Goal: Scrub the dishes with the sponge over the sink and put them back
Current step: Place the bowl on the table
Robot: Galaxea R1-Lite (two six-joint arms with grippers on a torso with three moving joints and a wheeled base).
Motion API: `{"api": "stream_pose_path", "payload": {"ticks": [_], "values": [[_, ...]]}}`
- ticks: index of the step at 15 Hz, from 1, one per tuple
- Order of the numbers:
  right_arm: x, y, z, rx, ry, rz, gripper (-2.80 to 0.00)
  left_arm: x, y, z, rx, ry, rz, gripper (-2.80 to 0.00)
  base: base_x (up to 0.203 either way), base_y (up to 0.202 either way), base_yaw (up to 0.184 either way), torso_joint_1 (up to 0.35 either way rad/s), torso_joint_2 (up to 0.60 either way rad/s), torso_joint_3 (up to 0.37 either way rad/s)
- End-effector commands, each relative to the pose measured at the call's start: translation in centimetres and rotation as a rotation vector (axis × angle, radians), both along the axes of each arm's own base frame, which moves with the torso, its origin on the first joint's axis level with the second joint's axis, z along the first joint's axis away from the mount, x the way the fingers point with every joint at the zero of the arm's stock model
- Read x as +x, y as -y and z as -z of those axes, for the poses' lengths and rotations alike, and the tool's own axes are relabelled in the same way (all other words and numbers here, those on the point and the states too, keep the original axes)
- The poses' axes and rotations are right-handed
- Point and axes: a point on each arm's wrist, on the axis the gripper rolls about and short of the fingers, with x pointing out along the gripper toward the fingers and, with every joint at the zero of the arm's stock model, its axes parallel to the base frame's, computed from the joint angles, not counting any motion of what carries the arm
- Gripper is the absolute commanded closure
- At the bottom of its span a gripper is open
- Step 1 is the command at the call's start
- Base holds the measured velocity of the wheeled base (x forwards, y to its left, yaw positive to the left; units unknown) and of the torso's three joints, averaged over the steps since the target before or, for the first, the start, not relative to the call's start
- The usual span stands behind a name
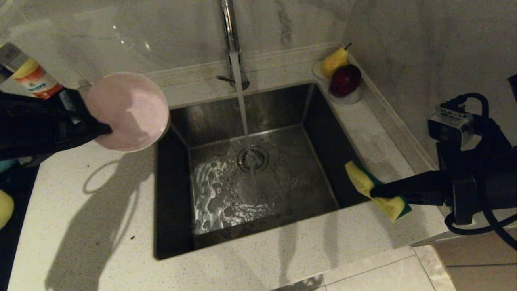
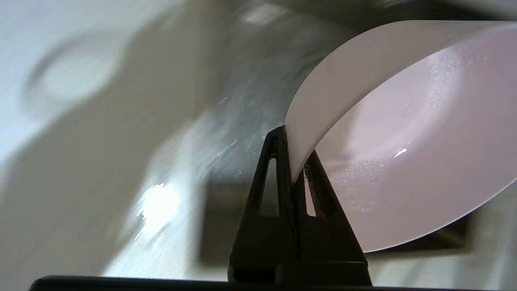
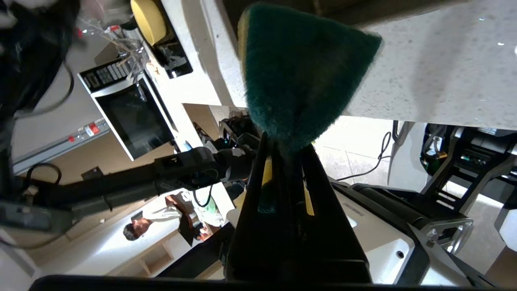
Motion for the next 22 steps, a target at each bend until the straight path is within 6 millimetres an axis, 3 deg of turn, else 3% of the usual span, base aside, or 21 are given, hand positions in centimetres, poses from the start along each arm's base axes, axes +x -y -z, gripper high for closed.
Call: {"api": "stream_pose_path", "payload": {"ticks": [1, 7, 10, 14, 22], "values": [[0.2, 0.1, 0.3, -0.003, -0.016, 0.007, 0.00, -2.2, -1.6, 0.2, 0.005, -0.126, -0.063, 0.00, 0.000, 0.000, 0.000, 0.000, 0.00, 0.000], [0.7, -0.1, 1.1, -0.025, -0.022, -0.005, 0.00, -1.8, -4.7, 1.9, -0.121, -0.250, -0.249, 0.00, 0.000, 0.000, 0.000, 0.000, 0.00, 0.000], [1.3, -0.4, 1.3, -0.031, -0.033, -0.005, 0.00, 0.8, -7.5, 4.3, -0.179, -0.334, -0.389, 0.00, 0.000, 0.000, 0.000, 0.000, 0.00, 0.000], [2.2, -0.8, 1.8, -0.027, -0.027, -0.007, 0.00, 4.2, -11.1, 6.7, -0.280, -0.320, -0.472, 0.00, 0.000, 0.000, 0.000, 0.000, 0.00, 0.000], [2.3, -0.8, 2.1, -0.031, -0.035, -0.004, 0.00, 7.9, -14.7, 9.9, -0.333, -0.344, -0.537, 0.00, 0.000, 0.000, 0.000, 0.000, 0.00, 0.000]]}}
